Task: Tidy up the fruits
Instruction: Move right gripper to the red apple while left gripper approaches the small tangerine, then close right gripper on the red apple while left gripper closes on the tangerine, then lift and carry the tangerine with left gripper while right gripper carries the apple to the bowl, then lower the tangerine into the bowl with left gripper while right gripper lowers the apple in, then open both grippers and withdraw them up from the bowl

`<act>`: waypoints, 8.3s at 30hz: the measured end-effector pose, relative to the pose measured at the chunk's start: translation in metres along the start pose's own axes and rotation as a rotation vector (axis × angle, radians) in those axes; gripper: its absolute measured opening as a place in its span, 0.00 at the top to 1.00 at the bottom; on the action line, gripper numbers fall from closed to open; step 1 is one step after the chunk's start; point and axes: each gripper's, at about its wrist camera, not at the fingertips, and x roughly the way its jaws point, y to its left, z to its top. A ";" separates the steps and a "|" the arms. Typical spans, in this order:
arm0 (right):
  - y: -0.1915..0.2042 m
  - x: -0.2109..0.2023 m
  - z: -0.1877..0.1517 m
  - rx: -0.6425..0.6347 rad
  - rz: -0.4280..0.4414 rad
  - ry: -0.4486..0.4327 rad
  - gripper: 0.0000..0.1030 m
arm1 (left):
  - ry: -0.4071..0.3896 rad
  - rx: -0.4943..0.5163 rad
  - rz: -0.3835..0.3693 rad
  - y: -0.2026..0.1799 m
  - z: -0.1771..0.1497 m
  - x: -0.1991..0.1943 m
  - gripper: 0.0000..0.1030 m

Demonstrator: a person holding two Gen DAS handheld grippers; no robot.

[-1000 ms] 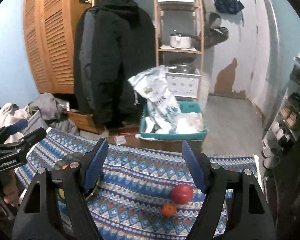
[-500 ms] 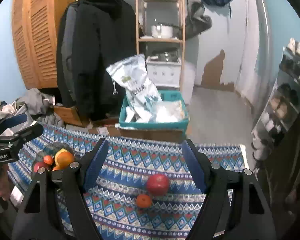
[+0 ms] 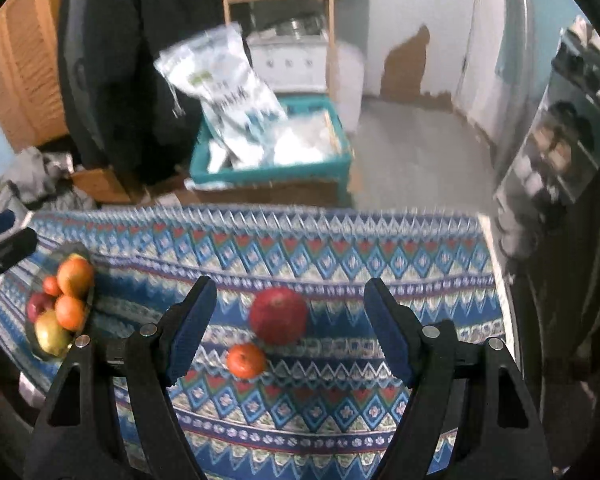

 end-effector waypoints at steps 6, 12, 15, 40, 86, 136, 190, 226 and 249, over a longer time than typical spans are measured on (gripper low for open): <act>-0.002 0.044 -0.011 -0.021 -0.001 0.106 0.26 | 0.085 -0.005 0.021 0.000 -0.010 0.041 0.08; 0.001 0.089 -0.018 -0.041 0.029 0.204 0.26 | 0.154 -0.002 0.034 -0.001 -0.027 0.077 0.08; 0.002 0.109 -0.022 -0.043 0.035 0.248 0.26 | 0.195 0.005 0.050 -0.001 -0.035 0.094 0.08; 0.017 0.194 -0.044 -0.051 0.044 0.375 0.26 | 0.348 0.018 0.012 -0.005 -0.066 0.143 0.08; -0.074 0.108 -0.074 0.187 -0.023 0.270 0.27 | 0.467 0.119 -0.204 -0.126 -0.106 0.184 0.38; 0.032 -0.047 0.004 -0.023 0.072 -0.056 0.27 | 0.053 0.042 -0.163 -0.027 -0.009 -0.022 0.56; 0.257 0.034 0.021 -0.254 0.388 0.068 0.27 | 0.205 -0.259 0.091 0.213 -0.088 0.029 0.56; 0.374 0.113 -0.013 -0.398 0.431 0.277 0.27 | 0.123 -0.465 0.309 0.298 -0.110 -0.053 0.28; 0.346 0.074 0.001 -0.375 0.369 0.188 0.26 | 0.046 -0.438 0.314 0.282 -0.093 -0.085 0.28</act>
